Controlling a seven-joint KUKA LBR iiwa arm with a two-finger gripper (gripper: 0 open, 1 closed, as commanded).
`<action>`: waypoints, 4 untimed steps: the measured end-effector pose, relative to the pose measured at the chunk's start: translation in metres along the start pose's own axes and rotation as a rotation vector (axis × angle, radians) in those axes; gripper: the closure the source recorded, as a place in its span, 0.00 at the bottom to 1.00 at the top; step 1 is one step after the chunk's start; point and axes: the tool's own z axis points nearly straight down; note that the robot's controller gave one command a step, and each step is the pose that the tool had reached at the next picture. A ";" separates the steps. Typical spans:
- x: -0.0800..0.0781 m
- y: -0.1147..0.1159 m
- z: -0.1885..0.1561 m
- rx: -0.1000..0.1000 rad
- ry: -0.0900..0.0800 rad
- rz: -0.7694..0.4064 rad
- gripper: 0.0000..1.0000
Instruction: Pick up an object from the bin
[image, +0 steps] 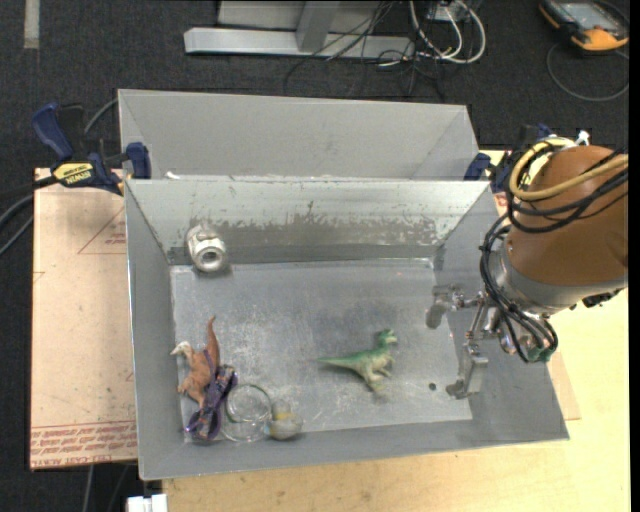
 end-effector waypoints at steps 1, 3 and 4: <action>-0.001 0.001 -0.004 0.001 -0.008 -0.004 0.00; -0.054 0.041 0.059 0.003 -0.019 -0.218 0.00; -0.043 0.058 0.124 -0.001 -0.007 -0.173 0.00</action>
Offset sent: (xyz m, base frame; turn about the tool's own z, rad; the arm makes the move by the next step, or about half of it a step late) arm 0.0435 0.0596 -0.1532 -0.1760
